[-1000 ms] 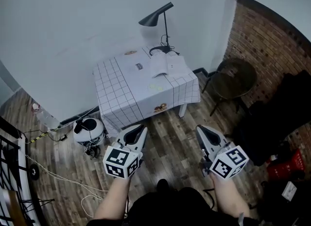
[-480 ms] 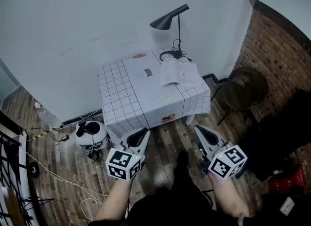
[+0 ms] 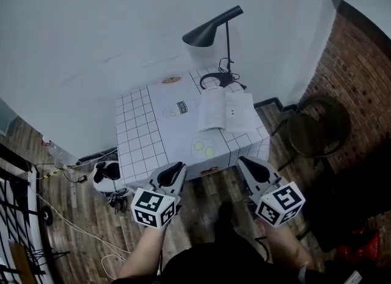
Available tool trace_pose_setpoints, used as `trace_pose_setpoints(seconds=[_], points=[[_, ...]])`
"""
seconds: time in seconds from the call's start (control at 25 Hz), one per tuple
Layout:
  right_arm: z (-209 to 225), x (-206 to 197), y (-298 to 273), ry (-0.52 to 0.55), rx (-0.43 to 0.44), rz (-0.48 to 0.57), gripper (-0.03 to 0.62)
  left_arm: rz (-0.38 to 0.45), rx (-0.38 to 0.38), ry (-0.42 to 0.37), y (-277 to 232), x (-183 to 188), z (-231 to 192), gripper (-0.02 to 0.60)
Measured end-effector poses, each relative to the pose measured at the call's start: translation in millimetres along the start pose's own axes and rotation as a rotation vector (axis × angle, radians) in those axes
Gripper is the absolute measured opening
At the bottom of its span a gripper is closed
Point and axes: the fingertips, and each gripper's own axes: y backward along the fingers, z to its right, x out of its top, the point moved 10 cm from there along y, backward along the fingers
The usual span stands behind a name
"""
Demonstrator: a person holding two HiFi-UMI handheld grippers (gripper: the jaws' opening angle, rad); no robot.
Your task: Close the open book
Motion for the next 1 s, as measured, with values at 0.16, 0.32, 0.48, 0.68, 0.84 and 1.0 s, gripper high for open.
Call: trace_pose_setpoints(seconds=[0.16,0.32,0.48,0.68,0.84,1.0], points=[[54,13,-32,0.026,0.032,-0.021,0.003,-0.022,0.000,0.007,-59,25,-8,0.040],[94,18,-58,0.014,0.034,-0.041,0.003,-0.008,-0.015,-0.013,-102,48,-15,0.040],[109,12,-79,-0.001,0.022,-0.067,0.003,-0.026,-0.024,-0.013,-124,46,-31,0.040],[118,13,-111,0.012,-0.006,-0.110,0.003,-0.035,-0.030,0.013,-143,39,-68,0.040],[125,6,-137,0.019,-0.053,-0.158,0.003,-0.024,-0.054,0.023,-158,41,-98,0.040],[120,-2,-164,0.020,-0.063,-0.174,0.003,-0.024,-0.075,0.042,-162,36,-123,0.040]])
